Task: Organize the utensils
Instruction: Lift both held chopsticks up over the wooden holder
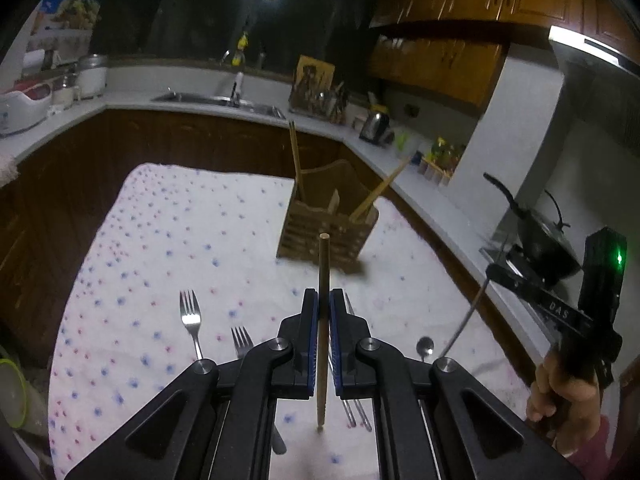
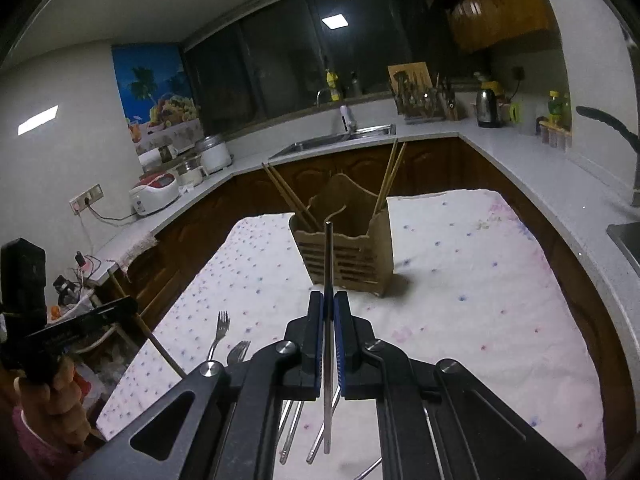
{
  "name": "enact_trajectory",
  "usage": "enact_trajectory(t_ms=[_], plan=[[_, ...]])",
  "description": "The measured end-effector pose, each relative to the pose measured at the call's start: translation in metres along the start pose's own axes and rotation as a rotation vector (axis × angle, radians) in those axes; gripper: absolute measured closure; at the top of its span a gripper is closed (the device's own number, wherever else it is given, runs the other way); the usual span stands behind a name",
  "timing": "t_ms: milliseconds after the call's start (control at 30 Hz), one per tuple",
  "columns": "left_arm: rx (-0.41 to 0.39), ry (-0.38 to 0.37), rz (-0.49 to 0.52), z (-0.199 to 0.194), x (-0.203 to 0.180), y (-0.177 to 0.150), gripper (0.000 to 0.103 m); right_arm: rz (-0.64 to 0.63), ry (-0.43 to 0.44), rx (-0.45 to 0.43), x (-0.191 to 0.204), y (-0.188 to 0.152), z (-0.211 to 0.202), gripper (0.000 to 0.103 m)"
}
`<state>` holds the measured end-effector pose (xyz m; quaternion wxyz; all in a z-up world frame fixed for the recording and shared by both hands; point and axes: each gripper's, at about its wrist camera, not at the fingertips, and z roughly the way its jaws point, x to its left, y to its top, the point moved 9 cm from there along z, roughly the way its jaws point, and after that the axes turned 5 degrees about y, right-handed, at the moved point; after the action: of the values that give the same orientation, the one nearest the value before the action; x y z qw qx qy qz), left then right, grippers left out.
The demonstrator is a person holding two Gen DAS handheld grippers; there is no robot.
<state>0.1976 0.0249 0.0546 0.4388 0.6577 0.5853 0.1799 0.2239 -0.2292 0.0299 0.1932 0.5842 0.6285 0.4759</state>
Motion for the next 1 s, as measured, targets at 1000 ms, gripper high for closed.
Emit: enact_trajectory(t_ms=[1000], plan=[[-0.221, -0.023, -0.058, 0.052, 0.009, 0.107, 0.100, 0.037, -0.007, -0.192, -0.029, 0.103, 0.029, 0.098]])
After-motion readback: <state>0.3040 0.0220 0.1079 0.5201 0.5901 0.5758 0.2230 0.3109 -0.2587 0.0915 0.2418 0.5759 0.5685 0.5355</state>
